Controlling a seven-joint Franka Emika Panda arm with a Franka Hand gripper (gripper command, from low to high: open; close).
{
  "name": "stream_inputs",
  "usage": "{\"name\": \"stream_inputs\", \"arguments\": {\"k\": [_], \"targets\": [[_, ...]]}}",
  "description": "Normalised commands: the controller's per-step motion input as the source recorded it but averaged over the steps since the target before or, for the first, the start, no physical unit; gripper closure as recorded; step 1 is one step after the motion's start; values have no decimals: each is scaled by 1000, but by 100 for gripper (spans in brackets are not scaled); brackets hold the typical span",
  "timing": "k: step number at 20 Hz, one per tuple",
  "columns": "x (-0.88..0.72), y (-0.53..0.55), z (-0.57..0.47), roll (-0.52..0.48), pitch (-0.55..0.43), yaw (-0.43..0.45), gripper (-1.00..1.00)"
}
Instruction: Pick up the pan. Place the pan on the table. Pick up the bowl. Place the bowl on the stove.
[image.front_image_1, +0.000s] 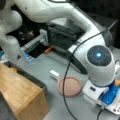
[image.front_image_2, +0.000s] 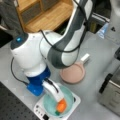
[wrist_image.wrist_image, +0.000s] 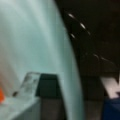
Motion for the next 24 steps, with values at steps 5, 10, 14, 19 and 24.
{"name": "stream_inputs", "arguments": {"k": [5, 10, 14, 19, 24], "targets": [[-162, 86, -111, -100, -156, -110, 100], [-203, 38, -78, -97, -154, -75, 100], [-267, -10, -99, -102, -162, -50, 100], [-348, -89, -140, -130, -189, -16, 100], [-445, -103, -168, -156, -226, 19, 100]]}}
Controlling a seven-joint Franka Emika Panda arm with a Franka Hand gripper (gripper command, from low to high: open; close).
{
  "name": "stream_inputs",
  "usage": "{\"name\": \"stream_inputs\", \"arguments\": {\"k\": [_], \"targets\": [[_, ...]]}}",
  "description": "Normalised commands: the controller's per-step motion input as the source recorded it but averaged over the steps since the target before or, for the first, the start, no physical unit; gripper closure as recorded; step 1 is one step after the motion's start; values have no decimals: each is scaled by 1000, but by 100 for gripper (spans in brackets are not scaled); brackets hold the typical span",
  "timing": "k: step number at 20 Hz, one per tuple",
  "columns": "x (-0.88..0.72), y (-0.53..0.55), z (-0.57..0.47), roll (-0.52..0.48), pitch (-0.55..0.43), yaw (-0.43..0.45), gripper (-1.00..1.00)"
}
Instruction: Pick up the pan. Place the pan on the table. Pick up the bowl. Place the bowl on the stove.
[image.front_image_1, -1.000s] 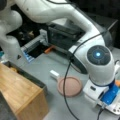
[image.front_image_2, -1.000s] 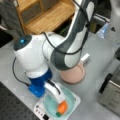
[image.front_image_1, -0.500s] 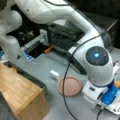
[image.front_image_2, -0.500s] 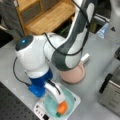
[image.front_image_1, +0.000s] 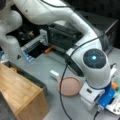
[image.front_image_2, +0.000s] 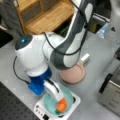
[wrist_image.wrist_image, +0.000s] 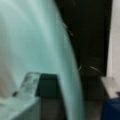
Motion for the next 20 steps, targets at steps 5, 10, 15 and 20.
{"name": "stream_inputs", "arguments": {"k": [5, 10, 15, 20], "targets": [[-472, 5, -166, -166, -268, 26, -100], [-490, 23, -170, -181, -277, 19, -100], [-453, -20, -107, -180, -264, 35, -100], [-349, -50, -65, -171, -234, 51, -100]]}}
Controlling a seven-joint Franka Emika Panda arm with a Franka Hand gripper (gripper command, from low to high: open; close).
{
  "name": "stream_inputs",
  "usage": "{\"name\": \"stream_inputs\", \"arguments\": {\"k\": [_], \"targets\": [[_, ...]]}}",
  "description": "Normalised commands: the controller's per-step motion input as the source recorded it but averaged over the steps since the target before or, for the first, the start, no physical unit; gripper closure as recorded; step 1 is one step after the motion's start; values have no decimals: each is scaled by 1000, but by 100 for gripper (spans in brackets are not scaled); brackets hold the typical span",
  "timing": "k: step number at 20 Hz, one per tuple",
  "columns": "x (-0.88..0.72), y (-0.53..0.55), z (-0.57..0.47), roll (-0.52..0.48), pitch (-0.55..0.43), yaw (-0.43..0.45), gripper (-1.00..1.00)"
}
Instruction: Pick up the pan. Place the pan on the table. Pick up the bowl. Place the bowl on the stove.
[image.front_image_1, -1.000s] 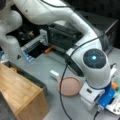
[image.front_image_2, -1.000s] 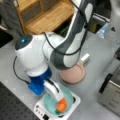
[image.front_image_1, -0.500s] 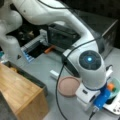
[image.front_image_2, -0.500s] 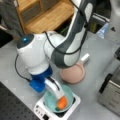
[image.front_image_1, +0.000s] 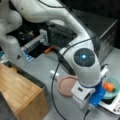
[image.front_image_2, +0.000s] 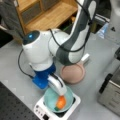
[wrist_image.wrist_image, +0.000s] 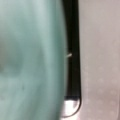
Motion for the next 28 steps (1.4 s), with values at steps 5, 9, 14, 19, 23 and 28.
{"name": "stream_inputs", "arguments": {"k": [5, 9, 14, 19, 23, 28], "targets": [[-232, -13, -36, -171, -188, 46, -100], [-175, 61, 52, -188, -135, 11, -100], [-125, 165, 145, -244, -106, -21, -100], [-123, 254, 141, -367, -89, -8, -100], [-182, 232, 63, -388, -48, 4, -100], [-307, 127, 40, -404, -10, 50, -100]]}}
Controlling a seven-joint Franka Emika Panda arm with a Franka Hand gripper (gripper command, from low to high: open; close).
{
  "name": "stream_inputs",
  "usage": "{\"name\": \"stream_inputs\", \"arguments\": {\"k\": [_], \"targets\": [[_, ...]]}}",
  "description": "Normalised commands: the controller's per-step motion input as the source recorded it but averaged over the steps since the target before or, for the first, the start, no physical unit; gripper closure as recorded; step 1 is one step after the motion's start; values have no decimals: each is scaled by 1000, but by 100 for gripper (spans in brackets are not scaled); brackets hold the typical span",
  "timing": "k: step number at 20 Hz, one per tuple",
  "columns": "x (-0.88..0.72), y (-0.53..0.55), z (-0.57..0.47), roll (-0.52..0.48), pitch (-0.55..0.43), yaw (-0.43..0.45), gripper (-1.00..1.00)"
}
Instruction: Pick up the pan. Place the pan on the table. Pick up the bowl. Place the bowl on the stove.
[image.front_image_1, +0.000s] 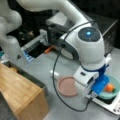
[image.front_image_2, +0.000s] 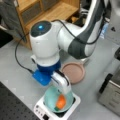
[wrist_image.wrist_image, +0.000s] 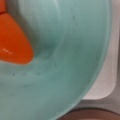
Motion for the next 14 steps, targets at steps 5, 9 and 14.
{"name": "stream_inputs", "arguments": {"k": [5, 9, 14], "targets": [[-564, -18, 29, -340, -64, 93, -100], [-695, -62, -57, -286, -136, 101, -100], [-820, -68, -90, -217, -172, 87, -100]]}}
